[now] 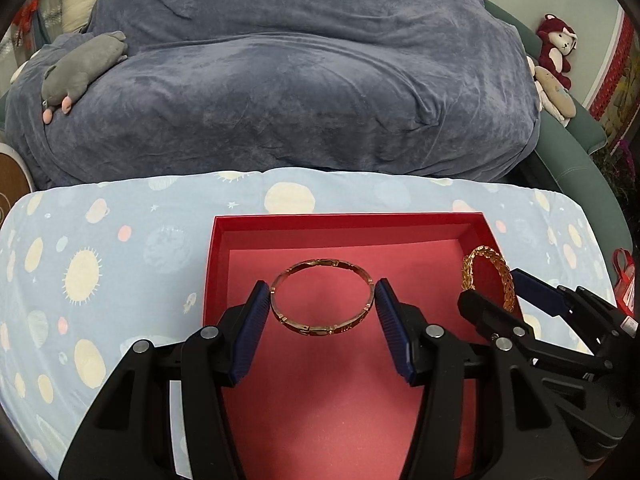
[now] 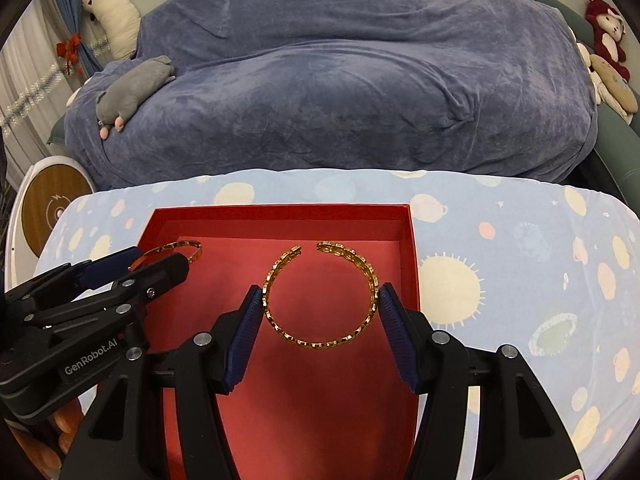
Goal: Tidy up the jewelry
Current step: 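Carry both bangles into the red box and open both tools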
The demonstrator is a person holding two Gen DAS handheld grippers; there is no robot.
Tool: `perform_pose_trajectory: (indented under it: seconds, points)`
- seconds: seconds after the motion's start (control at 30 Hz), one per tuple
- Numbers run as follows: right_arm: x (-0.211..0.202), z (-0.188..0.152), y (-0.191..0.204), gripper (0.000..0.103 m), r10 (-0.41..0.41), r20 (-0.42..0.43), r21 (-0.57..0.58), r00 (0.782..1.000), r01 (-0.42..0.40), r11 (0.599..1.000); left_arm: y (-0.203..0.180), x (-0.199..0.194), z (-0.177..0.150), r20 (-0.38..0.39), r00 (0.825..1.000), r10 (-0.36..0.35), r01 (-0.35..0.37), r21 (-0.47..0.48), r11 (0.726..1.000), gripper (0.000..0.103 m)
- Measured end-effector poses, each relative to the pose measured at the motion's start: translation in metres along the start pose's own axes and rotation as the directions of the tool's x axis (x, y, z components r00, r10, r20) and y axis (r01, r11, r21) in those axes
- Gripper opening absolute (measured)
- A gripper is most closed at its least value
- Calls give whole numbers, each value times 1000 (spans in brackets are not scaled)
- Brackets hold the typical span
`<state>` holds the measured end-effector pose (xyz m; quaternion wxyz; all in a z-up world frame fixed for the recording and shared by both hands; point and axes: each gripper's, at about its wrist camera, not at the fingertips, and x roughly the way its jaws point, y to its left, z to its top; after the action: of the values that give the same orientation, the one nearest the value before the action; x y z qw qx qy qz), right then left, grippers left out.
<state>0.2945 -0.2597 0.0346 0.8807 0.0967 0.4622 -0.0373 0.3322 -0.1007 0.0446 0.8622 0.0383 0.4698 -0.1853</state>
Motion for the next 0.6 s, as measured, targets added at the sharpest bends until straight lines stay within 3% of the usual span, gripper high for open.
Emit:
perform_pose_trajectory:
  seconds: [0.2, 0.3, 0.43, 0.6]
  points:
    - [24, 3, 2, 58, -27, -30, -14, 999, 27, 1000, 4, 22, 4, -35, 999, 10, -10, 0, 1000, 52]
    - [26, 1, 1, 58, -35, -27, -10, 999, 34, 999, 6, 24, 5, -29, 999, 32, -32, -6, 999, 58]
    - [22, -1, -1, 65, -45, -16, -4, 999, 45, 999, 12, 19, 4, -14, 999, 40, -41, -39, 998, 70]
    - [-6, -6, -3, 68, -30, 7, 6, 1000, 30, 1000, 18, -6, -4, 17, 999, 33, -31, -65, 997, 71]
